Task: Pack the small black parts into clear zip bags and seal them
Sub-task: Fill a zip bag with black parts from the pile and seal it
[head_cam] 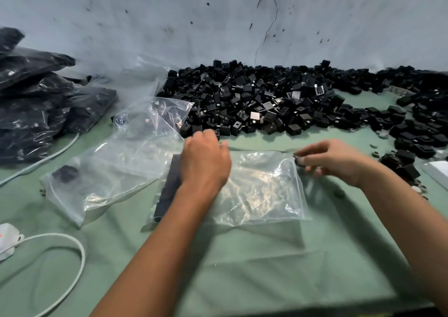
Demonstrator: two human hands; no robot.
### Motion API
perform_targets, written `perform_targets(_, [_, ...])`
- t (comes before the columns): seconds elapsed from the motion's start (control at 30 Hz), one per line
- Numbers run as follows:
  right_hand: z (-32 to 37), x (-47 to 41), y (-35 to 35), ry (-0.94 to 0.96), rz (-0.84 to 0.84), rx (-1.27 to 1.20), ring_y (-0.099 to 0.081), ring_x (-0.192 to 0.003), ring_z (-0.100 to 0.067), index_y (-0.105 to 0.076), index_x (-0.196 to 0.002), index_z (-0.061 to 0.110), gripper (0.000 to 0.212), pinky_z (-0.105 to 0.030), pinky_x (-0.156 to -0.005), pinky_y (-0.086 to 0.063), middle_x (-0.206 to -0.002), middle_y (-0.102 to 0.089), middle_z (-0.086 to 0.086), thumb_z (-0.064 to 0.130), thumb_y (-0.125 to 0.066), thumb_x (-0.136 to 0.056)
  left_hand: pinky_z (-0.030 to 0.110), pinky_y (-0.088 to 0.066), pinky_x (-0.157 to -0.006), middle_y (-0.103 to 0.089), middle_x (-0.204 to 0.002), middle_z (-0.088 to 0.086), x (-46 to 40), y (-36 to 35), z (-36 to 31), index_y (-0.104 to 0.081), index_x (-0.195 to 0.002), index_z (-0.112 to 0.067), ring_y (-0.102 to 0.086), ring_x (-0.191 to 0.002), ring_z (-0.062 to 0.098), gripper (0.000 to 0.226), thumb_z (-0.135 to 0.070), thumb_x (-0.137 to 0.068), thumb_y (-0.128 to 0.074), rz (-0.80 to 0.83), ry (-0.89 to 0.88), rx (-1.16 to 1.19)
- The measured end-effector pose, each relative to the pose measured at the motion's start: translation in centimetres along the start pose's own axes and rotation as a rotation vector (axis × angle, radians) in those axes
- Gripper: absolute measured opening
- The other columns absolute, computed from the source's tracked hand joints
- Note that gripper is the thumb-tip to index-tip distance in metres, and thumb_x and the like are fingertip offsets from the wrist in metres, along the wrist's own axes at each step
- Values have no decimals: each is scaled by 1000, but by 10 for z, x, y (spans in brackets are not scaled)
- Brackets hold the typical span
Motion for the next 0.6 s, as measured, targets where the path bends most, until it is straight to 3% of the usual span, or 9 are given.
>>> perform_targets(0.07, [-8, 19, -10, 7, 165, 0, -64, -82, -26, -75, -116, 7, 29, -36, -75, -50, -102, -76, -24, 0, -73, -89, 26, -47, -60, -61, -85, 0, 8, -12, -40, -56, -88, -14, -60, -75, 17, 33, -42, -105, -48, 80, -20, 138])
perform_targets(0.13, [-5, 33, -27, 75, 278, -3, -64, -84, -26, -77, -114, 8, 26, -30, -70, -53, -108, -75, -24, 1, -73, -90, 34, -53, -66, -67, -86, 7, 17, -34, -76, -59, -85, -11, -65, -78, 25, 45, -50, -104, -47, 271, -69, 182])
perform_targets(0.2, [4, 44, -45, 149, 336, -26, -67, -82, -21, -79, -104, 8, 18, -23, -64, -54, -104, -76, -20, 0, -76, -88, 35, -47, -67, -69, -91, 12, 26, -48, -94, -59, -82, -12, -65, -86, 32, 47, -55, -100, -50, 383, -87, 159])
perform_targets(0.3, [14, 49, -61, 195, 339, -52, -68, -74, -15, -79, -83, 14, 19, -23, -63, -53, -83, -75, -11, 0, -74, -72, 34, -42, -65, -58, -86, 10, 31, -51, -99, -51, -75, -14, -61, -90, 36, 38, -45, -96, -57, 390, -67, 122])
perform_targets(0.4, [23, 48, -71, 209, 355, 15, -68, -78, -16, -75, -85, 6, 23, -27, -68, -53, -85, -76, -14, 7, -70, -62, 33, -37, -57, -46, -75, 5, 33, -44, -99, -41, -67, -16, -56, -84, 34, 31, -25, -92, -57, 382, -62, 108])
perform_targets(0.47, [31, 47, -76, 220, 356, 85, -66, -70, -8, -74, -75, 11, 21, -20, -61, -51, -74, -74, -3, 16, -69, -55, 33, -36, -57, -43, -73, 5, 34, -33, -103, -40, -67, -16, -53, -80, 34, 29, -20, -90, -56, 362, -87, 97])
perform_targets(0.53, [36, 45, -82, 204, 373, 161, -60, -60, 1, -68, -63, 15, 13, -14, -53, -46, -62, -68, 9, 2, -68, -62, 34, -37, -60, -40, -73, 3, 35, -22, -108, -37, -67, -17, -51, -80, 33, 30, -21, -91, -56, 335, -114, 97])
perform_targets(0.6, [37, 37, -86, 162, 347, 217, -53, -50, 5, -59, -56, 20, 36, -8, -47, -40, -49, -59, 16, -13, -66, -70, 34, -37, -62, -37, -72, 2, 35, -12, -113, -36, -68, -17, -49, -80, 31, 32, -21, -91, -57, 308, -124, 98])
Point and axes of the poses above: each hand's wrist, its own x-axis away from the middle knuckle, its own y-axis out of the back of the hand, z = x × y, the point moved 6 cm from there along -x, towards the middle knuckle
